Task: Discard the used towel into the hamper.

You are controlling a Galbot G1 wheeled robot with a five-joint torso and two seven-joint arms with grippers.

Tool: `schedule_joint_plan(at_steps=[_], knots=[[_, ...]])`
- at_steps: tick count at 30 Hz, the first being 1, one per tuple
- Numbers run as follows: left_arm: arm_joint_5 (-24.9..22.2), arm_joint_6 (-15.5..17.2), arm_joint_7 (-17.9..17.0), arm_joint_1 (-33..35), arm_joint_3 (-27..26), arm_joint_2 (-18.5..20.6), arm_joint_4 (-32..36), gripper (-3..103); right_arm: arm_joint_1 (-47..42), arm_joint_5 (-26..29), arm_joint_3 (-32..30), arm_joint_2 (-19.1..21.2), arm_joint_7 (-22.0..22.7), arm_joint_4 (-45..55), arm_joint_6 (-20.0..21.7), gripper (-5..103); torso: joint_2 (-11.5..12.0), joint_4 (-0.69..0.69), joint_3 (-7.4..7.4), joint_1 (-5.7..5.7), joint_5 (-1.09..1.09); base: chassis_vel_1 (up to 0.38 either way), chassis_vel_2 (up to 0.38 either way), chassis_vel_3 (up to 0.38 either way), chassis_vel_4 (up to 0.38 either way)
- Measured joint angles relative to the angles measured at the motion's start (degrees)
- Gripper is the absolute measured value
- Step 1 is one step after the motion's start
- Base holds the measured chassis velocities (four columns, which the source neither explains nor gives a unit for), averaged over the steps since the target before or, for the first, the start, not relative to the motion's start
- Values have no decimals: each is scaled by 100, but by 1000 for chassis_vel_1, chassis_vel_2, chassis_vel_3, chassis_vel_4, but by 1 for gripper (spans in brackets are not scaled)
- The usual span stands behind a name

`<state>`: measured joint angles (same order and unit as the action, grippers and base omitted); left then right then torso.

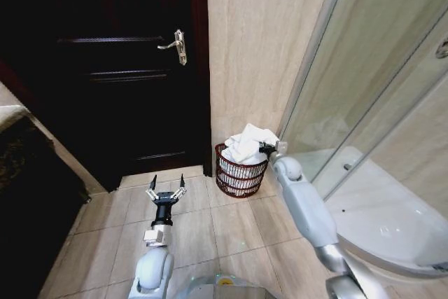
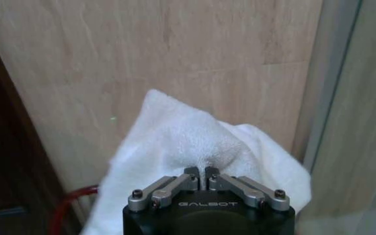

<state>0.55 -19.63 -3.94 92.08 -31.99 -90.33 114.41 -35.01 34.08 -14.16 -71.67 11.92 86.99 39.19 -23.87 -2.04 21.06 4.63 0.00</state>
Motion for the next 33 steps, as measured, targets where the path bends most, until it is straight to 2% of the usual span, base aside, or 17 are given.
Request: schedule_joint_plan(at_steps=[1,2,3,5,7,12,16,22,27,28,29,30,33], knots=[[-43,7,0,5,-11,13,7,100,95,603,115,137,213,119,201,4,-3,0,1,0,-2,0,0,0,0],[-43,7,0,5,-11,13,7,100,95,603,115,137,213,119,201,4,-3,0,1,0,-2,0,0,0,0],[-102,10,0,9,-25,36,13,100,222,1078,289,286,305,119,294,4,-9,2,3,1,-1,0,0,0,0],[-180,9,-1,9,-47,50,10,100,556,1312,573,344,208,-343,343,4,-15,2,8,5,1,0,0,0,0],[-193,1,0,6,-54,49,-5,100,724,1312,667,289,99,-638,344,4,-18,3,9,6,1,0,0,0,0],[-203,-25,7,8,-59,52,-24,100,1299,924,907,-121,-418,-1667,330,4,-27,-1,15,11,-1,0,0,0,0],[-207,-13,8,-21,-67,75,36,100,1503,738,919,-508,-556,-2370,313,4,-33,0,18,13,-2,0,0,0,0],[-221,19,8,-21,-70,67,142,100,1306,202,607,-948,-809,-3050,286,4,-40,2,22,17,0,0,0,0,0],[-217,41,11,29,-56,45,194,100,1087,83,523,-966,-840,-3019,277,4,-44,2,24,17,1,0,0,0,0],[-211,44,12,35,-48,40,202,100,1018,-16,492,-949,-866,-2888,272,1,-45,1,25,18,1,0,0,0,0],[-206,47,13,38,-43,36,211,100,958,-193,439,-925,-920,-2707,239,5,-46,1,25,18,1,0,0,0,0],[-206,47,13,38,-43,36,211,100,958,-193,439,-925,-920,-2707,239,5,-46,1,25,18,1,0,0,0,0],[-193,71,16,28,-29,23,229,100,613,-610,244,-808,-794,-1718,-73,11,-49,0,26,20,-1,0,0,0,0]])
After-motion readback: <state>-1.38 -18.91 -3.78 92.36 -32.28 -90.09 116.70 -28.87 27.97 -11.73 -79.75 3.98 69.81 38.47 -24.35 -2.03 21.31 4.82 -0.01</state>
